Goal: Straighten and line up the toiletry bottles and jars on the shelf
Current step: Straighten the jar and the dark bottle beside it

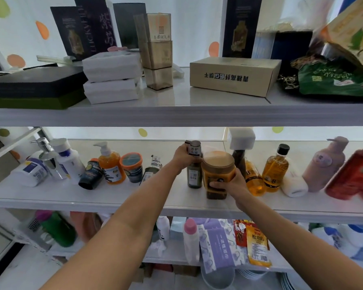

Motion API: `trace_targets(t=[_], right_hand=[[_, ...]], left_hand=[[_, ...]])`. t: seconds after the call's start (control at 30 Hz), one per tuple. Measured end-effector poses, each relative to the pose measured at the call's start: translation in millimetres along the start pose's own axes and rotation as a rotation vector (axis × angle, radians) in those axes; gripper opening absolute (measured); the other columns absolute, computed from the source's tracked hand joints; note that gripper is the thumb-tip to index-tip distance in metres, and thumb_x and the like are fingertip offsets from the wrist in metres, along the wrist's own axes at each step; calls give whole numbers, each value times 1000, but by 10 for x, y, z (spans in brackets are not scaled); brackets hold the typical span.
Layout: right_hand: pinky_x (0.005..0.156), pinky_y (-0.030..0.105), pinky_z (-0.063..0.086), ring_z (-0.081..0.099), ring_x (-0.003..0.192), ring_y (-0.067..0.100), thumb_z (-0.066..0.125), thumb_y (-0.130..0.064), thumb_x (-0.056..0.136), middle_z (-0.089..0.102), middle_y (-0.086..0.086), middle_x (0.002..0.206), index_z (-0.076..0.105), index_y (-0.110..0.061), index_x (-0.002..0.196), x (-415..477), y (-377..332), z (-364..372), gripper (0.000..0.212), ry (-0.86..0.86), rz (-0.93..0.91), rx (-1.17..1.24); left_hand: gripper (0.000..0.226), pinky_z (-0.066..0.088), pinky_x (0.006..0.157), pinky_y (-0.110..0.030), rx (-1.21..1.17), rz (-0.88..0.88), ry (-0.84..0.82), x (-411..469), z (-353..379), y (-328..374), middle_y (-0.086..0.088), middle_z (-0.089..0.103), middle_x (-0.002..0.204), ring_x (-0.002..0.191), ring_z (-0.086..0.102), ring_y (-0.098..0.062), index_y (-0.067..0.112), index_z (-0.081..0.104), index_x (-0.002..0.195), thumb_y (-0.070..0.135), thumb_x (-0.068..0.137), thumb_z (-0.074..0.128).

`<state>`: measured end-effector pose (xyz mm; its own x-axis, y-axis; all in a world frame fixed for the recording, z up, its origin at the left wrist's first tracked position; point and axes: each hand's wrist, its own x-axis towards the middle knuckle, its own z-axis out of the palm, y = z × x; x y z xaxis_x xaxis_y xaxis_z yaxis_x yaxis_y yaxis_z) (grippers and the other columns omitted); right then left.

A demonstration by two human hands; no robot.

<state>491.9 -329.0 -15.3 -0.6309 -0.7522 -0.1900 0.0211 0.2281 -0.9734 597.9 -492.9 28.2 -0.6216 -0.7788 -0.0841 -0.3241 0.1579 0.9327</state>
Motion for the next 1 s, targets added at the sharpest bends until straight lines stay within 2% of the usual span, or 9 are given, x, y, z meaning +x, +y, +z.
trace_targets(t=[0.1, 0.2, 0.37, 0.53, 0.67, 0.73, 0.8, 0.83, 1.0], right_hand=[[105, 45, 42, 47, 122, 24, 86, -5, 60, 52, 4, 127, 36, -16, 131, 50, -39, 61, 87, -31, -5, -12], [104, 42, 42, 46, 121, 22, 84, -3, 61, 50, 3, 126, 36, -14, 131, 104, -104, 245, 86, -63, -35, -23], [99, 38, 43, 46, 115, 20, 85, -4, 61, 49, 0, 124, 34, -17, 130, 204, -178, 727, 87, -94, -26, 25], [94, 43, 48, 49, 119, 29, 88, 0, 44, 51, 10, 126, 35, -15, 130, 356, -131, 1042, 103, -156, 5, 164], [96, 47, 45, 45, 123, 33, 79, 15, 53, 50, 13, 129, 34, -19, 131, 458, 5, 1000, 96, -153, 86, 215], [102, 54, 42, 45, 123, 32, 82, 7, 46, 48, 12, 130, 31, -23, 135, 461, 52, 990, 107, -137, 132, 171], [101, 56, 43, 46, 121, 30, 85, -11, 29, 48, 9, 129, 31, -25, 136, 453, 76, 1019, 121, -152, 148, 82], [100, 57, 44, 47, 121, 30, 86, -13, 24, 50, 9, 128, 33, -24, 136, 493, 120, 1028, 124, -155, 150, 73], [95, 63, 44, 47, 123, 36, 82, 6, 25, 53, 15, 129, 40, -16, 133, 576, 204, 1058, 117, -148, 196, 208]], left_hand=[[35, 53, 88, -32, -20, 42, 38, -25, -68, -30, -7, 69, 102, 96, 64, -21, 1, 64, 107, 3, 74, 77], [35, 54, 88, -36, -24, 57, 102, -49, -221, -80, -9, 69, 102, 97, 65, -23, 1, 64, 106, 6, 74, 78], [35, 53, 84, -35, 80, 54, 144, -61, -656, -182, -10, 68, 99, 92, 64, -23, 2, 64, 103, 7, 72, 79], [26, 53, 93, -41, 29, 43, 102, -70, -1026, -298, -12, 69, 96, 93, 65, -26, -1, 67, 96, -4, 72, 75], [30, 50, 92, -34, 95, 81, 85, -38, -1060, -329, -8, 69, 100, 92, 61, -19, 0, 66, 101, 1, 73, 77], [33, 49, 91, -32, 128, 91, 75, -22, -1045, -297, -5, 68, 100, 92, 60, -17, 2, 65, 103, 5, 73, 78], [34, 49, 92, -33, 155, 88, 91, 4, -1068, -288, -7, 68, 103, 95, 60, -18, 4, 65, 104, 9, 72, 79], [36, 49, 92, -32, 177, 87, 100, 12, -1084, -294, -8, 68, 106, 95, 59, -18, 4, 65, 104, 11, 72, 80], [43, 46, 89, -30, 238, 110, 49, -5, -1084, -320, -10, 66, 113, 106, 59, -22, 5, 60, 110, 14, 73, 79]])
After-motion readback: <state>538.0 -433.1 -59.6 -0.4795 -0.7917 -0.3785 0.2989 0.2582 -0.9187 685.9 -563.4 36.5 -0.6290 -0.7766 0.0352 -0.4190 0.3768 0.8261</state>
